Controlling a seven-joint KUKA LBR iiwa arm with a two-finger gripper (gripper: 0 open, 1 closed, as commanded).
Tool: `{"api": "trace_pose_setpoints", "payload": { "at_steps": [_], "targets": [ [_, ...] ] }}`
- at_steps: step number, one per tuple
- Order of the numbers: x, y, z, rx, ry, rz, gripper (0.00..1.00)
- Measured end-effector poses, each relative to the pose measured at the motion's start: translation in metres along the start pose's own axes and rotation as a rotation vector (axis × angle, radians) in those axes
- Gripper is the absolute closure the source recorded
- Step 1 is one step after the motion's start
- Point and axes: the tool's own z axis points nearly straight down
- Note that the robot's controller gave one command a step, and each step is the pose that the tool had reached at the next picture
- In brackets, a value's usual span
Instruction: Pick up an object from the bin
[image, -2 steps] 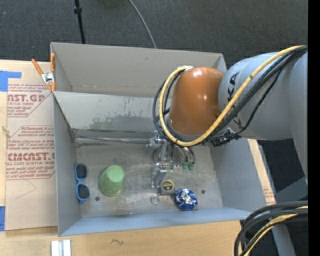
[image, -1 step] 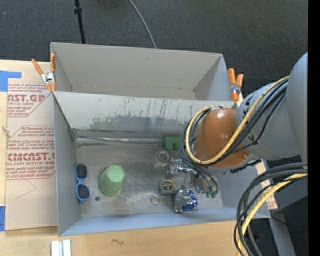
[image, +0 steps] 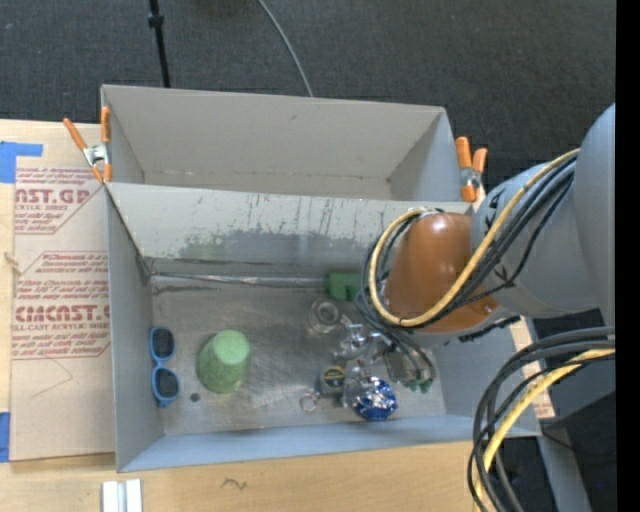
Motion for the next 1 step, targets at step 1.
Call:
{"api": "trace_pose_setpoints", "payload": {
  "at_steps": [1],
  "targets": [
    [-0.0145,0.0215,-0.1357,0.001,-0.007,-0.453,1.0]
  ]
}}
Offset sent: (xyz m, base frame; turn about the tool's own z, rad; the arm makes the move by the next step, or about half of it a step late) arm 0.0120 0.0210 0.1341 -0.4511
